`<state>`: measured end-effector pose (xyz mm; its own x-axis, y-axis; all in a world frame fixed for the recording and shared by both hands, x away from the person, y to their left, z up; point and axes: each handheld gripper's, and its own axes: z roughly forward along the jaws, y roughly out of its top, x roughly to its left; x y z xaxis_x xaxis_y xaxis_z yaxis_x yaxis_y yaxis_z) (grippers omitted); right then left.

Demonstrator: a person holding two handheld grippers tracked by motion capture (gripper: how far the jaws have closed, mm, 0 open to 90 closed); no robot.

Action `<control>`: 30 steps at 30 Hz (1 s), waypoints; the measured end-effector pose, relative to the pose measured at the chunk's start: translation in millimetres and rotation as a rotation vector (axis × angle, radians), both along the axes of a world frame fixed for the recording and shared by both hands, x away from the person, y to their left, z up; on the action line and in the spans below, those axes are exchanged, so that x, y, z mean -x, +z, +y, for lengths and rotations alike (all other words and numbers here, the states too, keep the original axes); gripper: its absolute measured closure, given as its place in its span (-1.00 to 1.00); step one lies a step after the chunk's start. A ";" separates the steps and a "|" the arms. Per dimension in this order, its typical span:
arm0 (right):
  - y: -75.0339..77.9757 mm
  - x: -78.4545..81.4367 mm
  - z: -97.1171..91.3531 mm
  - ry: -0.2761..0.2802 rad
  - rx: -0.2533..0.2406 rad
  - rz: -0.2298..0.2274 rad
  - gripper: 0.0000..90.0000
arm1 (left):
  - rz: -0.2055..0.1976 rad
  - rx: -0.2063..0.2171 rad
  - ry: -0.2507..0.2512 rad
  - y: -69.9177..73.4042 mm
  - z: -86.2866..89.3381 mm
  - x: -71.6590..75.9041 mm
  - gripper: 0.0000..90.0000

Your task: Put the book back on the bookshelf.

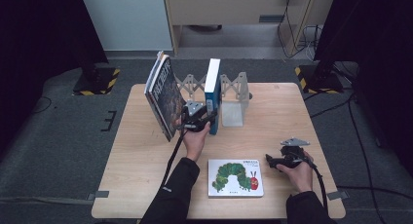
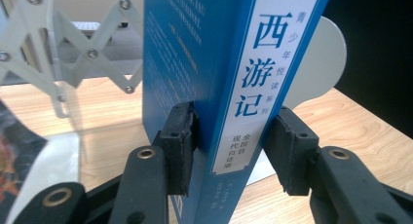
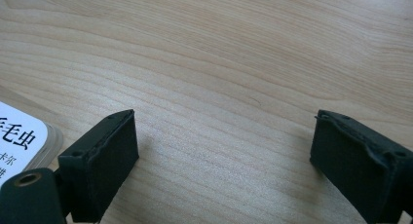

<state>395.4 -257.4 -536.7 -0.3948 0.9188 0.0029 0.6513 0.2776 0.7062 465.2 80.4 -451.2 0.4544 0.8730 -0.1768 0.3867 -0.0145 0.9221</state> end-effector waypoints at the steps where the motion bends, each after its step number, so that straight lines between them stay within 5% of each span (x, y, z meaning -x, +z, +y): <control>1: 0.0 -0.1 -0.1 0.001 0.000 0.000 -0.77 | -0.003 -0.008 -0.003 0.2 -2.5 -0.2 0.22; 10: 0.1 0.2 -0.2 0.003 0.000 0.001 -0.77 | -0.038 0.000 -0.039 -6.4 -2.8 3.6 0.19; 23: 0.1 0.1 0.0 0.002 -0.001 0.002 -0.77 | 0.035 0.016 -0.051 -9.8 -5.8 -0.2 0.20; 30: 0.1 0.1 -0.1 0.003 -0.002 0.002 -0.77 | 0.035 0.025 -0.060 -10.5 -8.6 -0.8 0.19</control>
<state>395.3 -257.5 -536.6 -0.3978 0.9175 0.0057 0.6518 0.2782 0.7055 466.1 71.8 -461.7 0.4994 0.8394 -0.2147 0.4179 -0.0163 0.9084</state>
